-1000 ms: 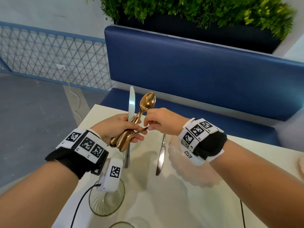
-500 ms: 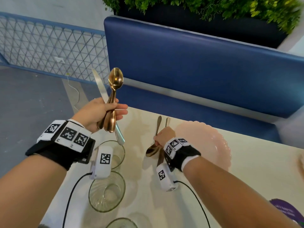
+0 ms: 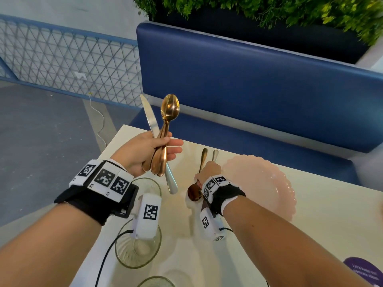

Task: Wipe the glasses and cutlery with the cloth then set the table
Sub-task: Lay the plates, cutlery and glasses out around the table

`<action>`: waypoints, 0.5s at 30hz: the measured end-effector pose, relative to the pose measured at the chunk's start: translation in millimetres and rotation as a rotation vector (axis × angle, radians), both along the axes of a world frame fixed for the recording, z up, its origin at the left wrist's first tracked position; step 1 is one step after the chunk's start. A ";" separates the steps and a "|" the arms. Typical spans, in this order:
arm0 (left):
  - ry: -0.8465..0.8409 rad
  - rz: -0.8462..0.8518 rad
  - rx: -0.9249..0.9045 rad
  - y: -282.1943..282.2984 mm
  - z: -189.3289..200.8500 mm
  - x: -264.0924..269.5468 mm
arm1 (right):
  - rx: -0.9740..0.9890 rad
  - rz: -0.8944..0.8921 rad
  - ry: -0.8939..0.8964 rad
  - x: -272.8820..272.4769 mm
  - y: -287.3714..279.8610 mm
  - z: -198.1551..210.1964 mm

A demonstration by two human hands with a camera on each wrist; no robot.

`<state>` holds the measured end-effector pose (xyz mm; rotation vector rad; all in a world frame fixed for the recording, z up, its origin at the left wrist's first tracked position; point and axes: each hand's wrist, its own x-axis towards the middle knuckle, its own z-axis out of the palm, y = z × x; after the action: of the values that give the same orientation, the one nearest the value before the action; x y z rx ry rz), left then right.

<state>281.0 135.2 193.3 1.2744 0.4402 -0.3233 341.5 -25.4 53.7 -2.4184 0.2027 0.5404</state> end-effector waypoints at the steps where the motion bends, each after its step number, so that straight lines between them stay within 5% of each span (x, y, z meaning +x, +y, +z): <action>1: 0.004 -0.011 -0.012 -1.7 0.1 -0.8 | -0.018 0.013 -0.006 -0.6 -1.5 5.6; 4: 0.016 -0.058 -0.040 -7.5 4.6 -5.4 | -0.085 0.054 -0.120 1.7 -9.5 34.8; 7: 0.010 -0.111 -0.026 -18.8 9.7 -11.5 | 0.142 0.024 -0.450 -1.4 -27.1 74.3; 11: -0.022 -0.220 0.013 -47.0 16.8 -22.4 | 0.316 0.327 -0.862 -25.4 -46.9 121.6; 15: -0.056 -0.321 0.021 -80.9 22.5 -32.7 | 0.175 0.607 -0.846 -43.1 -79.9 136.3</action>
<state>248.3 54.3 215.8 1.3724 0.1906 -0.5523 298.4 -105.3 189.9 -2.2897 -0.9093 -0.2475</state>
